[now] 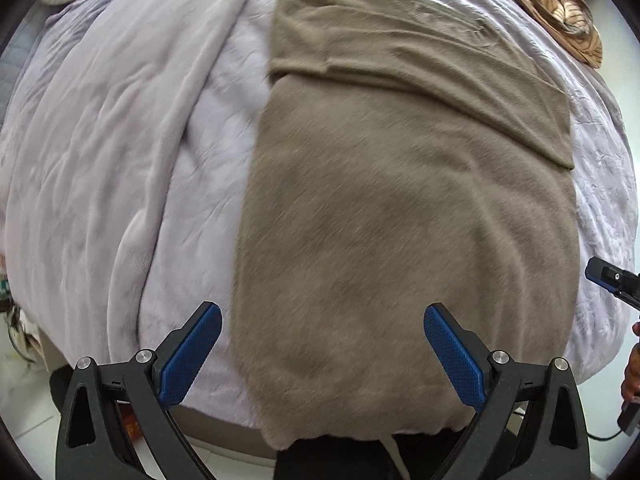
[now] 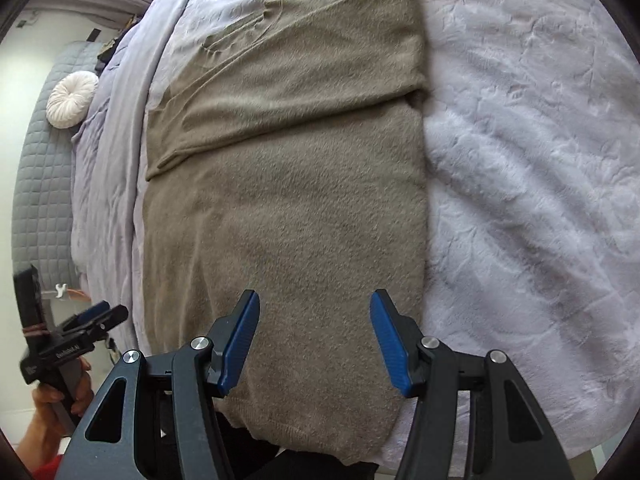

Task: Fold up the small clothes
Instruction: 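Move both grippers to the sweater hem and grasp it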

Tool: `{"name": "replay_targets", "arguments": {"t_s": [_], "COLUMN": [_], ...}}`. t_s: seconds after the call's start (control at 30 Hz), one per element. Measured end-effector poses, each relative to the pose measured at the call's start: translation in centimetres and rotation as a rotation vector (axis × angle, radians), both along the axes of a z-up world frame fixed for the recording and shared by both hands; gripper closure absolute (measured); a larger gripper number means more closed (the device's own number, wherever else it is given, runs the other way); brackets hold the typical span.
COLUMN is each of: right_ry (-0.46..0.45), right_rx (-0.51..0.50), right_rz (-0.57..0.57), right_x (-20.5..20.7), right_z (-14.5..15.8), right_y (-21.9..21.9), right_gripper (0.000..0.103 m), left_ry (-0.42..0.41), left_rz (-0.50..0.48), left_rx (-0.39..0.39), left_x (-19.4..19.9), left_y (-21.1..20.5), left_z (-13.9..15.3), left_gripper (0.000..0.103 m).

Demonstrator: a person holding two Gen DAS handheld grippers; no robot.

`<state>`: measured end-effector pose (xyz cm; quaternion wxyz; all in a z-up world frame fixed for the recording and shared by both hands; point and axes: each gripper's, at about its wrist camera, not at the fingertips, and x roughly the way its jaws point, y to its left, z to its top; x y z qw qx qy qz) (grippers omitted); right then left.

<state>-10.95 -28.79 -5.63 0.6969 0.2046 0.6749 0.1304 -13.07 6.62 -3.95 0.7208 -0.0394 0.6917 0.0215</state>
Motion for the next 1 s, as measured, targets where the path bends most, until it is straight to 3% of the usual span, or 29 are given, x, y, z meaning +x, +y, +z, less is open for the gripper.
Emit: {"name": "replay_targets", "arguments": {"t_s": [0.23,0.57,0.77,1.0], "right_ry": [0.032,0.062,0.067,0.078], "right_rx": [0.007,0.019,0.032,0.002], "right_rz": [-0.030,-0.106,-0.176,-0.203], "right_x": [-3.0,-11.7,-16.0,-17.2], "right_z": [-1.1,-2.7,-3.1,-4.5], "right_y": [1.1,3.0,2.5,1.7], "right_gripper": [0.041,0.042,0.041,0.041], "left_ry": [0.020,0.039,0.060,0.054], "left_rz": [-0.008,-0.033,-0.024,-0.068], "left_rx": [-0.032,-0.139,-0.248,-0.316], "left_x": [-3.3,-8.6,-10.0,-9.7], "left_y": [2.7,6.1,6.4,4.7], "left_z": [-2.3,-5.6,-7.0,-7.2], "left_gripper": [0.002,0.002,0.002,0.002]}}
